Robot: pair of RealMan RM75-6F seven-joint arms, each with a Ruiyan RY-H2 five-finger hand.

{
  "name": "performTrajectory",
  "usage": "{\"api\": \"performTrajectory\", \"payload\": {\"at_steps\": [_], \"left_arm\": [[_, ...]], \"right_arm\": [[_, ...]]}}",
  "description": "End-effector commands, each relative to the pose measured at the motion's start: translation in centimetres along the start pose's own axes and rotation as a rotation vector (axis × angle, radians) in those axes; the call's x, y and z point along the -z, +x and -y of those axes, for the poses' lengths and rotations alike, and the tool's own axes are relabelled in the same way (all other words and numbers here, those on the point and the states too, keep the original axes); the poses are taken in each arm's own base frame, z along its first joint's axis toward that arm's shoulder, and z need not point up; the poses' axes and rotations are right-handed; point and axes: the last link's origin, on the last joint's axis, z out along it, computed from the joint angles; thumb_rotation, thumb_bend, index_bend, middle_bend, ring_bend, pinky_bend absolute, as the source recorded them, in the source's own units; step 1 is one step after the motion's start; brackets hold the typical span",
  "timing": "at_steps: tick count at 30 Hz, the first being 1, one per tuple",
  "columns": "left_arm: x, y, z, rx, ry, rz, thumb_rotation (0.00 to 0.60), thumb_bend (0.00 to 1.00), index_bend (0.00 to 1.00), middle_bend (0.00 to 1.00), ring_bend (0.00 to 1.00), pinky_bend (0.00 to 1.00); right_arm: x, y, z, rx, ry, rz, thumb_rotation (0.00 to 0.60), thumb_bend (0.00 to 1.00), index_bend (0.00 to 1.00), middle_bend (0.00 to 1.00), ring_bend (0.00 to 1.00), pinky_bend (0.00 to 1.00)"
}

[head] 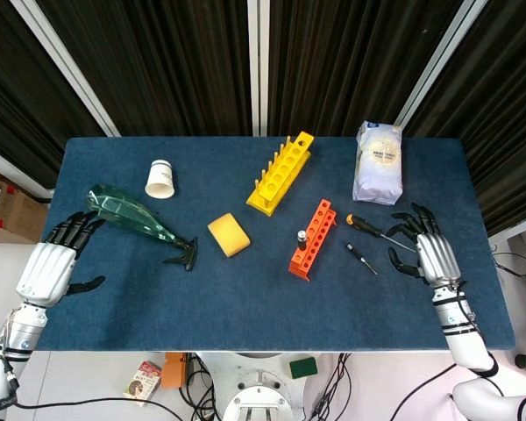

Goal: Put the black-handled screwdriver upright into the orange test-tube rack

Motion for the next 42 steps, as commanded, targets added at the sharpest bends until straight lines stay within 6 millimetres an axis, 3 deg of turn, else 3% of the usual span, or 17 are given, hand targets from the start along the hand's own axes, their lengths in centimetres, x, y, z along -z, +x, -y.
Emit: {"api": "performTrajectory", "payload": {"at_steps": [1, 9, 19, 27, 42], "left_arm": [[-0.1, -0.1, -0.1, -0.001, 0.000, 0.014, 0.600, 0.07, 0.14, 0.09, 0.05, 0.19], [-0.1, -0.4, 0.0, -0.006, 0.013, 0.058, 0.600, 0.07, 0.14, 0.09, 0.05, 0.19], [0.5, 0.3, 0.8, -0.004, 0.021, 0.056, 0.600, 0.07, 0.14, 0.09, 0.05, 0.19], [1.2, 0.5, 1.5, 0.009, 0.024, 0.056, 0.600, 0.07, 0.14, 0.09, 0.05, 0.19], [1.5, 0.7, 2.0, 0.007, 0.028, 0.048, 0.600, 0.07, 0.14, 0.09, 0.05, 0.19]], "right_arm": [[-0.4, -0.7, -1.8, 0.106, -0.142, 0.109, 0.600, 0.40, 0.46, 0.16, 0.00, 0.00], [-1.7, -2.2, 0.1, 0.184, -0.193, 0.222, 0.600, 0.29, 0.45, 0.08, 0.00, 0.00], [-3.1, -4.6, 3.2, 0.253, -0.239, 0.246, 0.597, 0.28, 0.45, 0.03, 0.00, 0.00], [-4.1, -6.5, 4.2, 0.271, -0.288, 0.274, 0.467, 0.28, 0.40, 0.00, 0.00, 0.00], [-5.3, -8.8, 5.2, 0.299, -0.302, 0.292, 0.451, 0.29, 0.40, 0.00, 0.00, 0.00]]}}
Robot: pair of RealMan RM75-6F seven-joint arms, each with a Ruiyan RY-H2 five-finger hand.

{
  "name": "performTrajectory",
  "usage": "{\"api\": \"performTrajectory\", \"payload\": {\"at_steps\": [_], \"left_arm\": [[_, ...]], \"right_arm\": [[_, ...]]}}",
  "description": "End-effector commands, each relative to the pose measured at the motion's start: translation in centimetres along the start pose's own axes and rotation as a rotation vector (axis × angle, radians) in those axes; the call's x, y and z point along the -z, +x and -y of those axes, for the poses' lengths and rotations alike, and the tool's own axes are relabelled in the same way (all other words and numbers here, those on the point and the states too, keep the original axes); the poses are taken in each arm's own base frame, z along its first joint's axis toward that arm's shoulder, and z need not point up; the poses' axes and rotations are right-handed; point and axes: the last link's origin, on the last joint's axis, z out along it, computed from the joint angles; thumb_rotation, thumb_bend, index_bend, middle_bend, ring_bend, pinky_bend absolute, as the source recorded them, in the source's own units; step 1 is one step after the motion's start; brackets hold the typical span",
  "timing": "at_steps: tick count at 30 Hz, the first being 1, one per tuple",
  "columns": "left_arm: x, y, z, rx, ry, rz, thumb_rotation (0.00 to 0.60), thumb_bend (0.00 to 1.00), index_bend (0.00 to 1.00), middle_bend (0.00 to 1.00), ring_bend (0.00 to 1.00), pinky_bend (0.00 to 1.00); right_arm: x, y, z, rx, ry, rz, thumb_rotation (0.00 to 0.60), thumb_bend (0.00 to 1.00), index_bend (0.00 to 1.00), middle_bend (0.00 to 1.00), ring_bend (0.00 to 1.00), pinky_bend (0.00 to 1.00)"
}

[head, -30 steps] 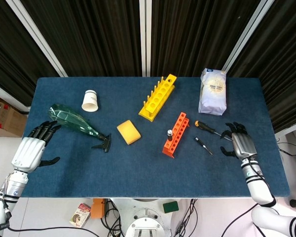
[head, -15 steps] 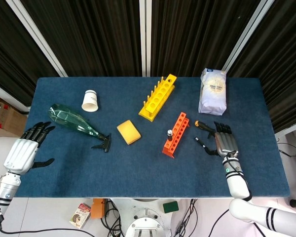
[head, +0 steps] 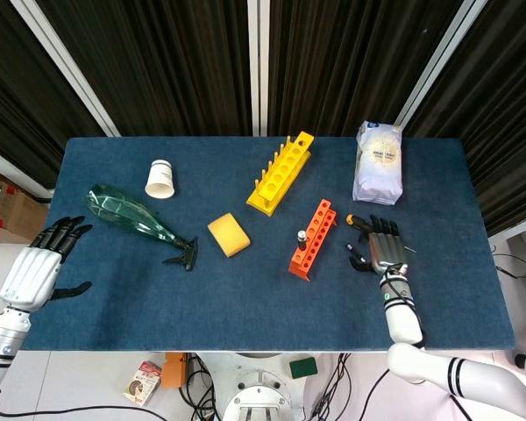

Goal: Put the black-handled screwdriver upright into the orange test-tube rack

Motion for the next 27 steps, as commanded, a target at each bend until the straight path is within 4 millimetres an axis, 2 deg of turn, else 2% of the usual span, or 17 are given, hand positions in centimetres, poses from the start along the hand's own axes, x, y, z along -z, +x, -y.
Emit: {"api": "performTrajectory", "payload": {"at_steps": [1, 21, 27], "left_arm": [[0.0, -0.1, 0.0, 0.001, 0.000, 0.002, 0.600, 0.07, 0.14, 0.09, 0.05, 0.19], [0.3, -0.3, -0.2, 0.008, -0.015, 0.008, 0.600, 0.06, 0.14, 0.09, 0.05, 0.19], [0.2, -0.5, -0.4, 0.003, -0.015, 0.016, 0.600, 0.06, 0.14, 0.09, 0.05, 0.19]], "right_arm": [[-0.2, -0.3, 0.3, 0.011, 0.002, 0.001, 0.450, 0.29, 0.41, 0.00, 0.00, 0.00], [0.6, -1.5, 1.4, 0.004, 0.087, 0.007, 0.461, 0.33, 0.49, 0.00, 0.00, 0.00], [0.8, -1.4, 1.0, 0.030, 0.095, 0.000, 0.518, 0.34, 0.50, 0.00, 0.00, 0.00]]}}
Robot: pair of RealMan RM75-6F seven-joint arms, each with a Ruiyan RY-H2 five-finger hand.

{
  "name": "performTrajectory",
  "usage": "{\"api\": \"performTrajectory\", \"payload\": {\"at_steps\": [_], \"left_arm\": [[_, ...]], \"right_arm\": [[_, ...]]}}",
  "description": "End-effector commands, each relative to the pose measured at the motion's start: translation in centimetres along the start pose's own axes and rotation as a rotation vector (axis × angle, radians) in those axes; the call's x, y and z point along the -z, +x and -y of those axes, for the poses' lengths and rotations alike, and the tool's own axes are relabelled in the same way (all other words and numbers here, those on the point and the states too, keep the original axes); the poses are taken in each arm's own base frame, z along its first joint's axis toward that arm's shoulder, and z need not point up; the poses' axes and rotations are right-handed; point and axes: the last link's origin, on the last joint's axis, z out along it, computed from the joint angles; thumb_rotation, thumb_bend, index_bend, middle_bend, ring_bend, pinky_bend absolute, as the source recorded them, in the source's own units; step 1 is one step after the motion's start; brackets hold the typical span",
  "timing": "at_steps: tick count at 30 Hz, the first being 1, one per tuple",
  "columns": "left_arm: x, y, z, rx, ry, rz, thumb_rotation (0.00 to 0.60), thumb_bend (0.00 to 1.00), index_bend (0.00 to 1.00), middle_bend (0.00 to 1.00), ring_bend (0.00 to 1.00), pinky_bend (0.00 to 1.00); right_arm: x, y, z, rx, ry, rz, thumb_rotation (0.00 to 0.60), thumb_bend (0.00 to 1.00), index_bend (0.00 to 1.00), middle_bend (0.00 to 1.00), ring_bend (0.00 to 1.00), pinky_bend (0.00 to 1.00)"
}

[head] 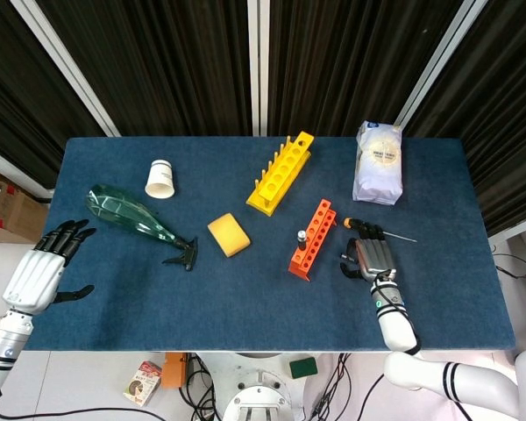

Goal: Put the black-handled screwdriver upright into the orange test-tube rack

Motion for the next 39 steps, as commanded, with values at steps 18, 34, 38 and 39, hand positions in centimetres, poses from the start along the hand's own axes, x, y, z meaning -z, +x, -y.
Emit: {"api": "performTrajectory", "payload": {"at_steps": [18, 34, 38, 39], "left_arm": [[-0.1, -0.3, 0.0, -0.008, 0.011, 0.017, 0.600, 0.06, 0.14, 0.09, 0.05, 0.19], [-0.2, -0.1, -0.5, -0.019, 0.006, 0.018, 0.600, 0.06, 0.14, 0.09, 0.05, 0.19], [-0.4, 0.0, -0.6, -0.022, 0.005, 0.018, 0.600, 0.06, 0.14, 0.09, 0.05, 0.19], [-0.4, 0.0, -0.7, -0.023, 0.004, 0.018, 0.600, 0.06, 0.14, 0.09, 0.05, 0.19]], "right_arm": [[-0.2, -0.5, 0.0, 0.048, 0.012, -0.003, 0.600, 0.39, 0.56, 0.00, 0.00, 0.00], [1.5, 3.4, -0.6, -0.148, 0.091, -0.138, 0.600, 0.40, 0.65, 0.00, 0.00, 0.00], [1.8, 5.7, -0.6, -0.273, 0.141, -0.209, 0.600, 0.40, 0.65, 0.00, 0.00, 0.00], [1.9, 6.2, -0.5, -0.303, 0.155, -0.224, 0.600, 0.40, 0.65, 0.00, 0.00, 0.00]]}}
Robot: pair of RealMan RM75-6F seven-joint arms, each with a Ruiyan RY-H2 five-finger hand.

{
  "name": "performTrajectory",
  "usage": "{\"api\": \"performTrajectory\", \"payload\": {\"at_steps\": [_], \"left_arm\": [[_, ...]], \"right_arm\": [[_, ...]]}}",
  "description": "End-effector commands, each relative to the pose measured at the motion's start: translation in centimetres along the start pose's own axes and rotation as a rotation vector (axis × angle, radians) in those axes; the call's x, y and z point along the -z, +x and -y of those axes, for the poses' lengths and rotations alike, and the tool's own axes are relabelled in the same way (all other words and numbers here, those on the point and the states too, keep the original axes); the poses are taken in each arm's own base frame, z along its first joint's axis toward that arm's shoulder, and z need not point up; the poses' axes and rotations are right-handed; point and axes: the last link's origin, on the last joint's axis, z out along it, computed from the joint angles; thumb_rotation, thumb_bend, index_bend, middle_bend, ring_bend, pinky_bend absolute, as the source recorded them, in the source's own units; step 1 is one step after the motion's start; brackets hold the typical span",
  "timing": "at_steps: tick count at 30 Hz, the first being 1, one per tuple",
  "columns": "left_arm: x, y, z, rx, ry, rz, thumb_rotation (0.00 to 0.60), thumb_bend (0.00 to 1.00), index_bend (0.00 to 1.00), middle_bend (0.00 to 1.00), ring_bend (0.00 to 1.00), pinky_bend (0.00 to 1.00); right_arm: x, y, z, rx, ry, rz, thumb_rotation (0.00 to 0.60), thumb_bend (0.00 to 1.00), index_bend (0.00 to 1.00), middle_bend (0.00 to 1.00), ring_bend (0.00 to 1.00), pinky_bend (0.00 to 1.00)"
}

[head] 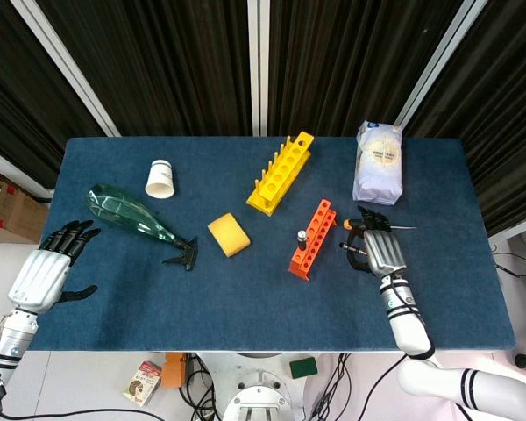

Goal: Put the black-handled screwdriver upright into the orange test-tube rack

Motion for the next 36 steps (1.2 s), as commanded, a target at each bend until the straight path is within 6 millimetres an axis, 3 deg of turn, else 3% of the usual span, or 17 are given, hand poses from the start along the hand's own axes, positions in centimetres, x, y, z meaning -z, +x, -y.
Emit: {"api": "performTrajectory", "payload": {"at_steps": [1, 7, 13, 26, 31, 36], "left_arm": [[-0.1, 0.1, -0.1, -0.001, 0.000, -0.001, 0.600, 0.06, 0.14, 0.09, 0.05, 0.19], [-0.5, 0.5, -0.3, -0.003, -0.011, -0.009, 0.600, 0.06, 0.14, 0.09, 0.05, 0.19], [-1.1, 0.7, -1.2, 0.012, -0.059, -0.025, 0.600, 0.06, 0.14, 0.09, 0.05, 0.19], [-2.4, 0.8, -1.4, 0.147, -0.115, -0.163, 0.600, 0.07, 0.13, 0.07, 0.05, 0.20], [-3.3, 1.1, -1.5, 0.255, -0.160, -0.240, 0.600, 0.07, 0.13, 0.07, 0.05, 0.19], [-3.5, 0.6, -1.5, 0.304, -0.190, -0.198, 0.600, 0.07, 0.13, 0.09, 0.05, 0.19]], "right_arm": [[-0.1, 3.1, 0.5, -0.154, 0.063, -0.094, 0.600, 0.40, 0.66, 0.00, 0.00, 0.00], [-1.1, 5.9, 1.3, -0.456, 0.158, -0.198, 0.600, 0.38, 0.67, 0.02, 0.00, 0.00], [-3.5, 6.2, 1.6, -0.701, 0.219, -0.164, 0.600, 0.37, 0.69, 0.03, 0.00, 0.00], [-7.8, 3.2, 3.6, -0.914, 0.229, -0.055, 0.600, 0.36, 0.71, 0.05, 0.00, 0.00], [-8.4, 2.1, 3.8, -0.911, 0.217, -0.039, 0.600, 0.36, 0.71, 0.05, 0.00, 0.00], [-8.4, 1.5, 4.2, -0.916, 0.228, -0.029, 0.600, 0.36, 0.72, 0.05, 0.00, 0.00]]}}
